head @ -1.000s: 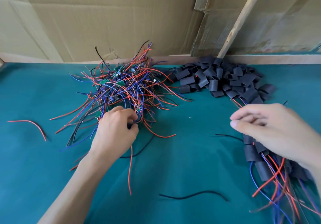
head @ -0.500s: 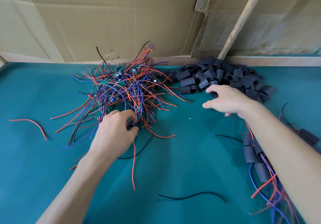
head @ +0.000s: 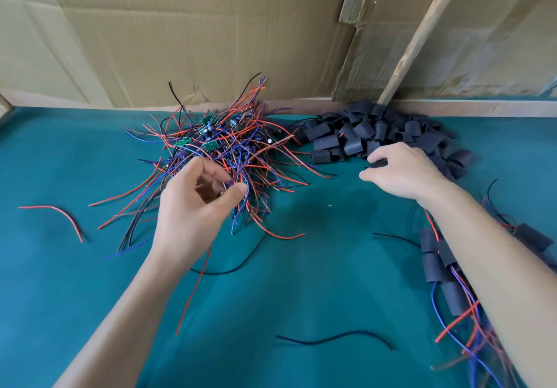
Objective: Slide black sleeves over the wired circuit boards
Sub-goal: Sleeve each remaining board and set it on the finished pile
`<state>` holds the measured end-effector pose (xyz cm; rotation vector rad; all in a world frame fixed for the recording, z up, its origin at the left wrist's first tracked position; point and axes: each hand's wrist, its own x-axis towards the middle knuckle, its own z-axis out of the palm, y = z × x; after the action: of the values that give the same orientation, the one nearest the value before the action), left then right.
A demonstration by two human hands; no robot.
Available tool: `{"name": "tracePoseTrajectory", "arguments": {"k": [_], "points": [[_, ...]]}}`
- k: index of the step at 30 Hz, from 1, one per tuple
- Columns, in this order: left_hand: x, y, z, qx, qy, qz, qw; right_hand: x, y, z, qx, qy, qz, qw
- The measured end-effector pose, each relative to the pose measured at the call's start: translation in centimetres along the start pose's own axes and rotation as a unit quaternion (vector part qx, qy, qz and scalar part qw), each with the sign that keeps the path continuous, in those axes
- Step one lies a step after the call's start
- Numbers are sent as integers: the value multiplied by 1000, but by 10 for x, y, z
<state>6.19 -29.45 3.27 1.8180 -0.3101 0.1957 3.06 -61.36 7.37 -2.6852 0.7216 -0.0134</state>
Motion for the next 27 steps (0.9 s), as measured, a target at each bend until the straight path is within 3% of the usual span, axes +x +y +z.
{"name": "tracePoseTrajectory", "arguments": {"k": [5,10,15,22,27], "points": [[-10,3,18,-228,-50,-86,969,-42,-7,-19,90,29,-52,994],[-26,3,40,-192,-119,-99,969,-93,-38,6,232,-49,-118,964],[-34,-2,48,-150,-114,-116,975,-111,-54,61,363,-30,-127,923],[-35,-5,51,-130,-89,-123,980,-119,-48,85,592,0,-45,805],[-38,1,51,-148,-111,-115,976,-124,-47,88,585,-34,-63,808]]}}
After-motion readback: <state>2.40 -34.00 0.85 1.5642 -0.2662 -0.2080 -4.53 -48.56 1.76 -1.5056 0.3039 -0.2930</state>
